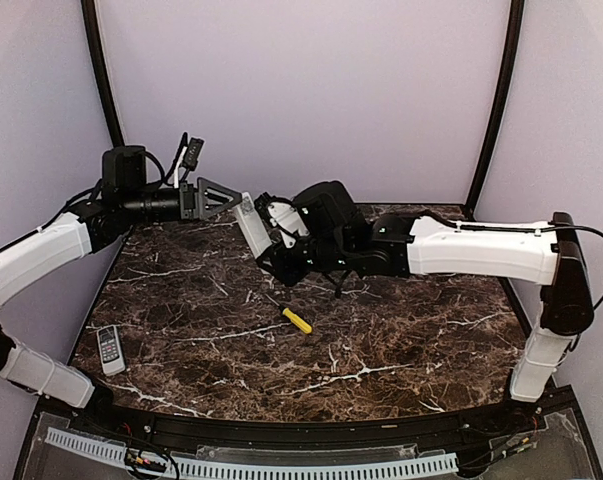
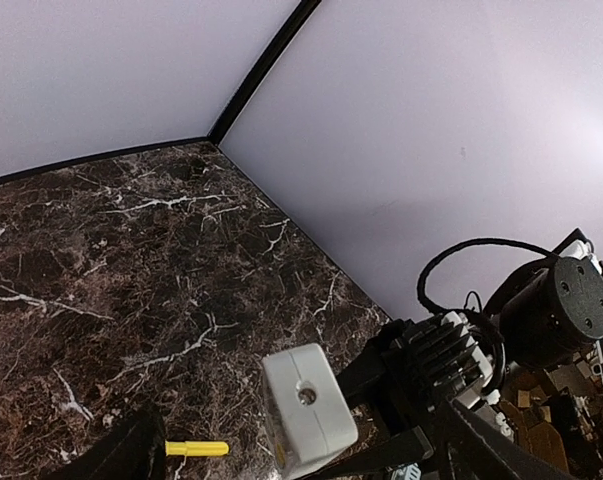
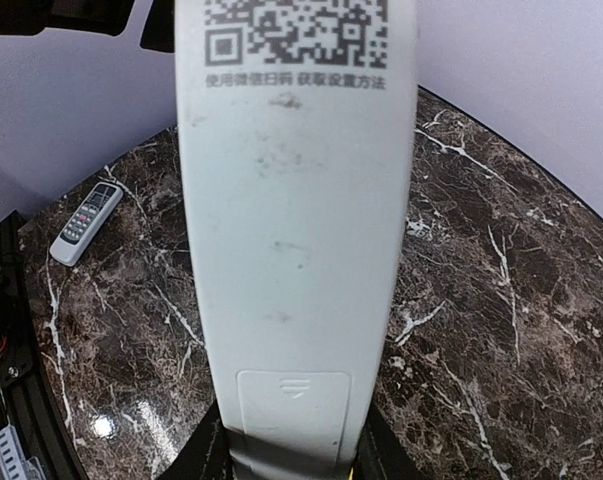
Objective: Unload the batteries from the remote control
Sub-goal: Pass from the right arm to the left
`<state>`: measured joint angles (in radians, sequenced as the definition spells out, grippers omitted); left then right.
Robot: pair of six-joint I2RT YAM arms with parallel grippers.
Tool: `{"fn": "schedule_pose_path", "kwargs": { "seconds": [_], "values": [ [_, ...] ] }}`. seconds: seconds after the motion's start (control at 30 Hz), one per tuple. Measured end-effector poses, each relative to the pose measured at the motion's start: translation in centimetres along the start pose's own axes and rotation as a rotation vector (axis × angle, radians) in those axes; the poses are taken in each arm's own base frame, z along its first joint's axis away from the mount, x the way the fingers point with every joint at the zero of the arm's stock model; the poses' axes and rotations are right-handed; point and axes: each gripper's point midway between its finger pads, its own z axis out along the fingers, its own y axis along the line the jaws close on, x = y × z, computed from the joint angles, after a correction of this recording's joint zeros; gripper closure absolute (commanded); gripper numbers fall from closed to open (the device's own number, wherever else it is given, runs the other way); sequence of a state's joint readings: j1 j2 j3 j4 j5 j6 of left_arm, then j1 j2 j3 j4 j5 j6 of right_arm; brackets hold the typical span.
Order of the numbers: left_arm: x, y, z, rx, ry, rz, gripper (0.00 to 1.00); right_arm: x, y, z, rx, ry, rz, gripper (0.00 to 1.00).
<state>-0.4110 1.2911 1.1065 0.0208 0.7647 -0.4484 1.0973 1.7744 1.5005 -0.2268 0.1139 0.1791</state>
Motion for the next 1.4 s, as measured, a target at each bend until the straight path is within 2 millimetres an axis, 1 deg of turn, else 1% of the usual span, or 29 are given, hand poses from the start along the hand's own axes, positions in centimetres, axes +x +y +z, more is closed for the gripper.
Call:
{"fn": "schedule_pose_path", "kwargs": {
  "seconds": [0.07,0.2,0.33,0.5,0.77,0.87,1.03,1.23,1.4],
  "values": [
    [0.5,0.4,0.3,-0.016,0.017,-0.018,0.15,0.5,0.0,0.2,0.008,0.018,-0.008,0.93],
    [1.0,1.3,0.8,-0.047,0.037,-0.046,0.31,0.7,0.1,0.3,0.017,0.025,-0.014,0.93],
    [1.6,2.1,1.1,-0.071,0.057,-0.074,0.39,0.7,-0.1,0.3,0.031,0.031,-0.019,0.93],
    [1.5,2.1,1.2,-0.076,0.058,-0.074,0.46,0.9,-0.4,0.6,0.049,0.049,-0.030,0.93],
    [1.9,2.3,1.7,-0.088,0.085,-0.081,0.64,0.9,-0.1,1.6,0.095,0.079,-0.075,0.94],
    [2.2,2.4,1.8,-0.094,0.098,-0.088,0.67,1.2,0.1,1.7,0.101,0.093,-0.089,0.94],
    [2.5,2.4,1.8,-0.100,0.108,-0.091,0.72,1.9,-0.1,1.9,0.115,0.118,-0.098,0.94],
    [2.8,2.9,2.1,-0.107,0.118,-0.102,0.75,2.0,-0.3,1.8,0.131,0.123,-0.104,0.94],
    [2.9,2.9,2.2,-0.108,0.128,-0.114,0.80,2.0,-0.5,1.8,0.140,0.127,-0.113,0.94]
  ]
}}
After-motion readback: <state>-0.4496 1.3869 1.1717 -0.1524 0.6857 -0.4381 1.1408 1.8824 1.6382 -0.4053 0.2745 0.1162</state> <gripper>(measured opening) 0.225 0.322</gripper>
